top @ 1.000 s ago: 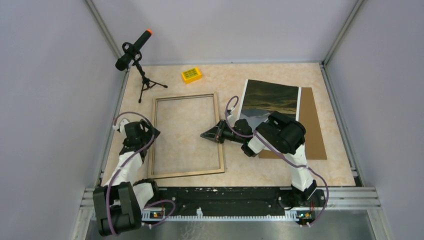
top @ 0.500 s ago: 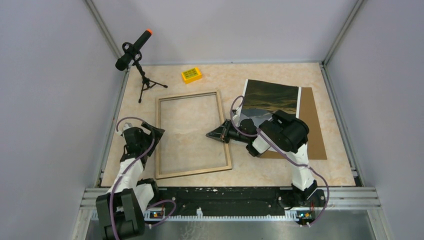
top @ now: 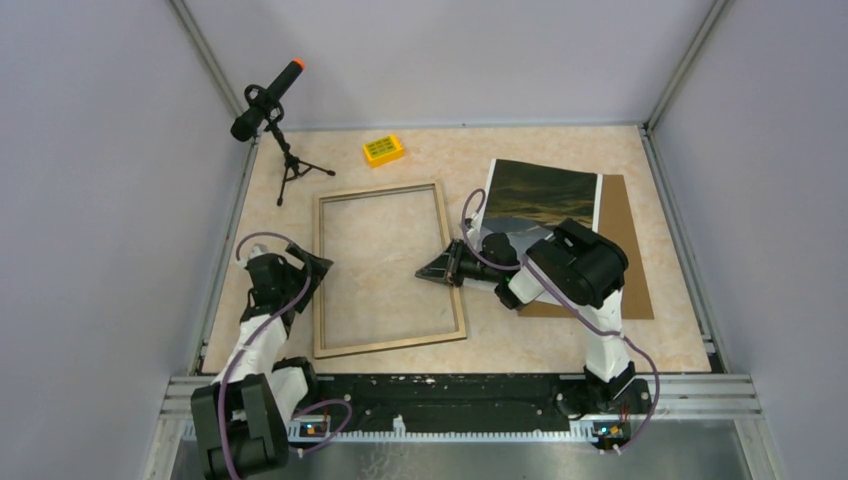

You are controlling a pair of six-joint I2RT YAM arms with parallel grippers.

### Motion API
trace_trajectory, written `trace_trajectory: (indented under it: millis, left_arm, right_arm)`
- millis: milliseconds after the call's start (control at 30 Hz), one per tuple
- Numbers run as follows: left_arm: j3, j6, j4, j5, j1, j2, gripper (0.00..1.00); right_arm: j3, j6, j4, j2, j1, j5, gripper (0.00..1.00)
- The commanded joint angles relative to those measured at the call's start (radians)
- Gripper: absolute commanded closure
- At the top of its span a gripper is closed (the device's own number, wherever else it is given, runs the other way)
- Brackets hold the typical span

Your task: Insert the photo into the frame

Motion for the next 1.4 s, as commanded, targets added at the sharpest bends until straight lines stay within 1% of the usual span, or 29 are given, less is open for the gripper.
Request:
trace_trajectory:
  millis: [0,100,200,600,733,900,1033,1167,1367]
  left_arm:
    - [0.028,0.060,-0.012,-0.006,-0.002,0.000,0.02]
    - [0.039,0.077,-0.017,-0.011,-0.002,-0.006,0.02]
    - [0.051,0.086,-0.018,-0.005,-0.002,-0.002,0.02]
    - [0.085,0.131,0.000,0.025,-0.001,0.049,0.02]
    - [0.079,0.124,0.007,0.048,-0.001,0.067,0.02]
    - [0.075,0.125,0.007,0.041,-0.001,0.073,0.02]
    - [0.068,0.121,0.008,0.031,-0.001,0.073,0.02]
    - [0.063,0.121,0.007,0.033,-0.001,0.087,0.02]
    - [0.063,0.119,0.007,0.023,-0.001,0.087,0.02]
  right_arm:
    - [0.011,-0.046,0.030,-0.071,-0.021,-0.062,1.00]
    - [0.012,-0.094,-0.044,-0.110,-0.025,-0.053,1.00]
    - [0.022,-0.107,-0.074,-0.116,-0.027,-0.067,1.00]
    - [0.028,-0.094,-0.082,-0.100,-0.048,-0.111,1.00]
    - [0.036,-0.097,-0.086,-0.090,-0.050,-0.114,1.00]
    - [0.040,-0.101,-0.101,-0.092,-0.054,-0.106,1.00]
    - [0.053,-0.126,-0.155,-0.103,-0.058,-0.084,1.00]
    - [0.059,-0.113,-0.136,-0.082,-0.060,-0.092,1.00]
    - [0.064,-0.122,-0.154,-0.086,-0.069,-0.088,1.00]
